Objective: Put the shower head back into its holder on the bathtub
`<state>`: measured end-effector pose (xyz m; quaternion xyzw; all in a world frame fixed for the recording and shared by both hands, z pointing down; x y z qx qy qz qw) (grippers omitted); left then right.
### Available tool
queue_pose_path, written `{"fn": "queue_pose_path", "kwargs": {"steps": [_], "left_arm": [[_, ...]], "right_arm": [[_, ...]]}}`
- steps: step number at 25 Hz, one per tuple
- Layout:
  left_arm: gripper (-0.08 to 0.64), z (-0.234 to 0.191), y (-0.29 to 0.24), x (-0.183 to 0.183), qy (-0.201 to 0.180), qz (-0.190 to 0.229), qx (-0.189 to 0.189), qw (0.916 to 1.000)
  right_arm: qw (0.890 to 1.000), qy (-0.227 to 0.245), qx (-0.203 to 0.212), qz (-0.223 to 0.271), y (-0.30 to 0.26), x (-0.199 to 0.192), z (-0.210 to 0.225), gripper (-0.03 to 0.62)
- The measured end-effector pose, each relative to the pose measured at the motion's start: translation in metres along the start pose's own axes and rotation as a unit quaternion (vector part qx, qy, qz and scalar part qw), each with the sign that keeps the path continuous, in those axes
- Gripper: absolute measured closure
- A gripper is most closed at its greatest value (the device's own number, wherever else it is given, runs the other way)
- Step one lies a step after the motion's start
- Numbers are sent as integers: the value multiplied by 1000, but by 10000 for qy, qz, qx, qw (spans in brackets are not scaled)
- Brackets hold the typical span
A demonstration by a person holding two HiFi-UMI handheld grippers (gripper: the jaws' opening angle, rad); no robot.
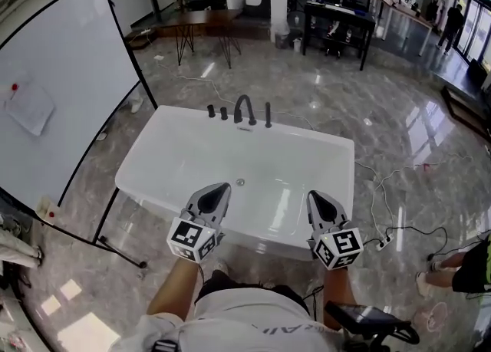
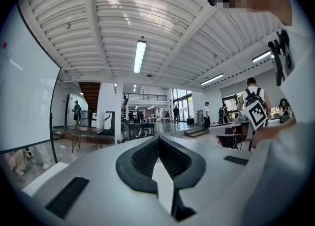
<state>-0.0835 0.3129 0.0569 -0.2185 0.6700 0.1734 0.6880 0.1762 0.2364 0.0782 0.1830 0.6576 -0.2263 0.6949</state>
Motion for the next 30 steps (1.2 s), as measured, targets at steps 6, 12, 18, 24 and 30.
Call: {"fn": "queue_pose_path", "kwargs": {"steps": [6,12,18,24,30], "left_arm": [[541,-11,37,3,114,155,45,9998],[541,-35,85,15,-43,259,-62,9996],[541,-65,131,21,-26,346,-101,9993],[541,-63,150,26,-6,378,-192,9991],[541,-76,171,22,60,401,-208,9990]], "right_arm": [[9995,279,85,101,3,17,-39,581],[9990,405,-17,170,-1,37,-97,581],[9983,473,13,328,-8,62,-150,581],[9984,501,-53,265,1,64,-168,581],[9979,608,53,228,-9,67,-194,581]]}}
Point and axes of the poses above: the fingertips, and each gripper's own axes: y backward along the fingers, z to its right, x out of its top, the point moved 6 cm from there along y, backward along the fingers, and after that the axes turned 15 degrees about -x, right-handed, at the moved point
